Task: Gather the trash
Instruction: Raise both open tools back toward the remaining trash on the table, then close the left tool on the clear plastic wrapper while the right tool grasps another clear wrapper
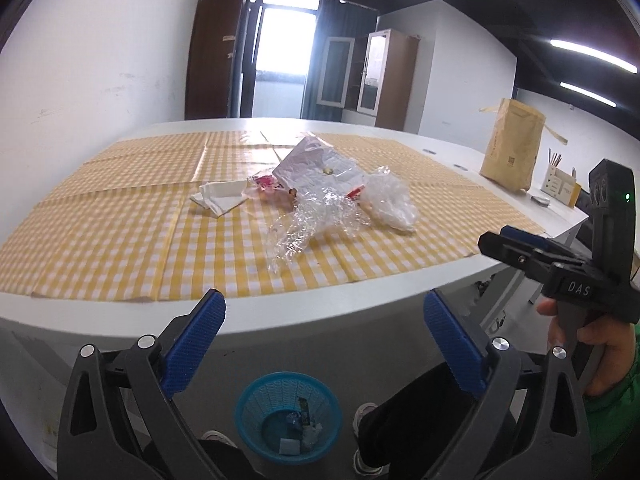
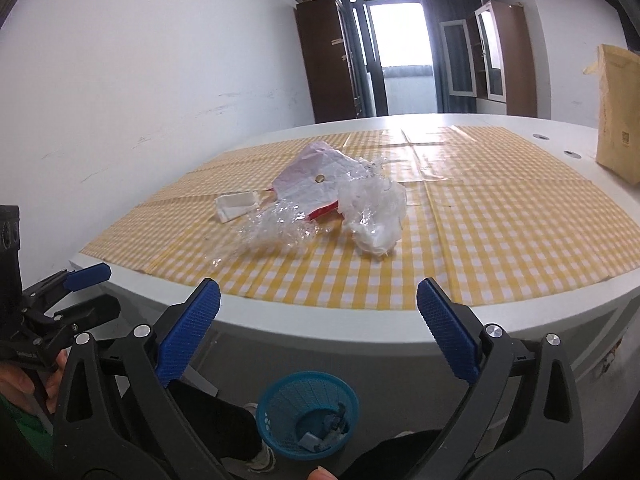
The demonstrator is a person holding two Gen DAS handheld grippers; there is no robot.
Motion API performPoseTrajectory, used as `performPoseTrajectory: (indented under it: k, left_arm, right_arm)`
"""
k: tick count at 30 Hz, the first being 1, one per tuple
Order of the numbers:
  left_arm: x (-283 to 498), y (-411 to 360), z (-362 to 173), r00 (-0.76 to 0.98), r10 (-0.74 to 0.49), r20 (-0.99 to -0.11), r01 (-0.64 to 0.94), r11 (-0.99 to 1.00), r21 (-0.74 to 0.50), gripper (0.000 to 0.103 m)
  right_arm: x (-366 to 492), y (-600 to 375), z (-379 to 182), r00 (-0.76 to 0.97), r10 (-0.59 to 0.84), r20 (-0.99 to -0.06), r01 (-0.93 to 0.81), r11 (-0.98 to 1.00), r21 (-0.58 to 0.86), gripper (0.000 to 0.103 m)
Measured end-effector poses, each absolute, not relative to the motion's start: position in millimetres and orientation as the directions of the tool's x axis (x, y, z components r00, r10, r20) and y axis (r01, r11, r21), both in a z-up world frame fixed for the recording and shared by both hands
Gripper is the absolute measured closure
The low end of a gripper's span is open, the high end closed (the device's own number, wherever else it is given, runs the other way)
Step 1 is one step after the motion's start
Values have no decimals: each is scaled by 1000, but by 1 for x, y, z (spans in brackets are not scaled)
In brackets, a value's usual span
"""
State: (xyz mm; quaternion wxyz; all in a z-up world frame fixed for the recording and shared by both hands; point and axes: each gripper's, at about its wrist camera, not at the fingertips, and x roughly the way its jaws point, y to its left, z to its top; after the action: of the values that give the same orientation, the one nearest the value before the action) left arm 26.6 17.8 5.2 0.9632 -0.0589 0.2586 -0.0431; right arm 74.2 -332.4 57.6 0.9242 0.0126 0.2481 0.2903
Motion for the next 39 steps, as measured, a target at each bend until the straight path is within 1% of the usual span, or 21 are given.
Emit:
performPoseTrajectory:
  k: [4,16,19,22,27,29,31,33,35,39]
  left_arm:
    - [47,22,2,852,-115,-511,49,989,-140,6]
    - [106,25,-6,815,-122,-566,50,989,-142,7]
    - [117,23,-9,806,-124,-578,57,989,-133,10]
    - [128,25,-10,801,-116,-588,49,990,-129,12]
    - [145,29,-14,784,-113,-611,39,990,-133,17]
    - [152,30,-18,774,-114,-623,36,990,-137,19]
    - [157,30,-21,765,-115,-634,35,990,-137,22]
    - [161,29,-22,759,-120,-640,42,990,-137,25]
    - [164,29,-23,756,-123,-643,45,990,-137,28]
    - [170,27,-27,745,-129,-654,47,989,-141,39]
  right_arm:
    - [94,-327,55,728,510,-459,-509,850,136,9]
    - [161,-317,47,698,489,-524,-496,857,139,9]
    - [173,-311,46,692,479,-540,-497,859,125,10]
    - [184,-305,43,687,465,-558,-501,860,99,14]
    - [202,-298,36,669,448,-593,-500,862,86,15]
    - [210,-296,33,654,448,-609,-498,862,99,20]
    - [216,-294,30,643,451,-619,-497,861,111,20]
    - [220,-293,28,634,451,-629,-498,860,115,23]
    - [224,-292,26,622,454,-638,-498,858,126,29]
    - [230,-289,22,602,461,-652,-501,854,141,39]
